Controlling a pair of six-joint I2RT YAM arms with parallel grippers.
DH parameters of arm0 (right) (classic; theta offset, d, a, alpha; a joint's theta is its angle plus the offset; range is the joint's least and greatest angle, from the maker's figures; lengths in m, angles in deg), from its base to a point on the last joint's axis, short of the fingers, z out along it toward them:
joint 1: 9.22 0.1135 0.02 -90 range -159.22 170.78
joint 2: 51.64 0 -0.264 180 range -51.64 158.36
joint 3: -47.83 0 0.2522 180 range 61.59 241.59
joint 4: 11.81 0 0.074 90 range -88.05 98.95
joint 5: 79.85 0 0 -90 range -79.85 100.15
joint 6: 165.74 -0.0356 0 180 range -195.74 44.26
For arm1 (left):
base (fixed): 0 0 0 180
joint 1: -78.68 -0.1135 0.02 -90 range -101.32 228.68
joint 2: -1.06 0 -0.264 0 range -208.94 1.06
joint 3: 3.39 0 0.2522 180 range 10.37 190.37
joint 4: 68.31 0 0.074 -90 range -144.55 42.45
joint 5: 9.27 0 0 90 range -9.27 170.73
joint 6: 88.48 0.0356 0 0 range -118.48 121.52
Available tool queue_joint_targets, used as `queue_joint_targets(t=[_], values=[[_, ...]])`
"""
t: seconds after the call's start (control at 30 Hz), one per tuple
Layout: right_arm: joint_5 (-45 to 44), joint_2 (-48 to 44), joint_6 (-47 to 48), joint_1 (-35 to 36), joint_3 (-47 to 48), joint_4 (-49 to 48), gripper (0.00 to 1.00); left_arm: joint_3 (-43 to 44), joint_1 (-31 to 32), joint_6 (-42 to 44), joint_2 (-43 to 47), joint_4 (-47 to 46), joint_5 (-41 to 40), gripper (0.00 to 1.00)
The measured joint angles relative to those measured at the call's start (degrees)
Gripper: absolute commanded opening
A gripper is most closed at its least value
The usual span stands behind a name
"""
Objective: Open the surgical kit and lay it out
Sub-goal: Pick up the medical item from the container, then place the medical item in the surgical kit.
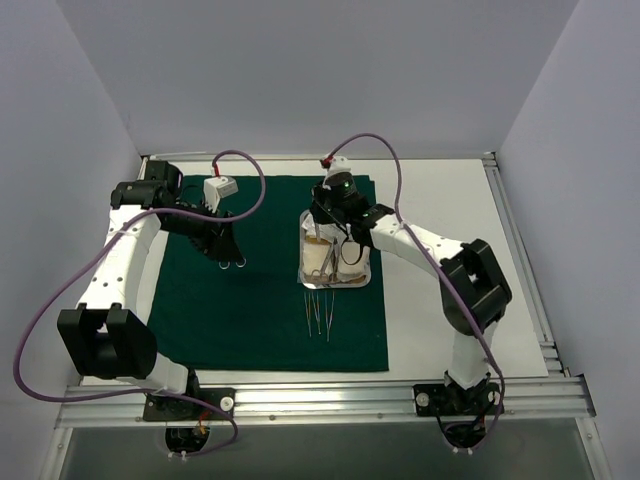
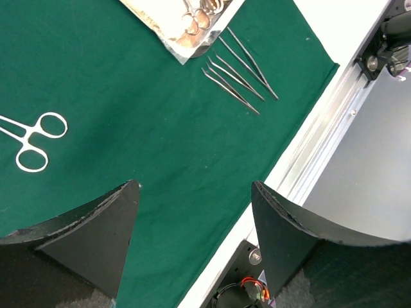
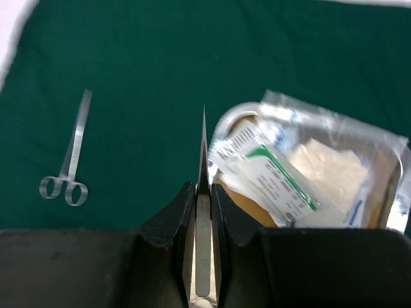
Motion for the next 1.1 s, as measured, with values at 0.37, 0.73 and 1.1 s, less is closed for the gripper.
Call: queue_joint_targets(t=[0.37, 0.73, 1.1], values=[[10.4, -16.0, 0.0, 7.0, -10.3, -29.4, 0.0, 6.2, 4.6, 3.2, 0.0, 2.7, 5.6, 0.84], [23.2, -18.7, 0.0, 10.8, -10.3, -42.7, 0.0, 16.7, 5.4, 9.9, 2.1, 3.9, 17.1, 0.64], [27.6, -21.8, -0.6, 12.8, -10.3, -47.6, 0.0, 18.4, 5.2, 13.6, 3.6, 4.2, 27.1, 0.48]])
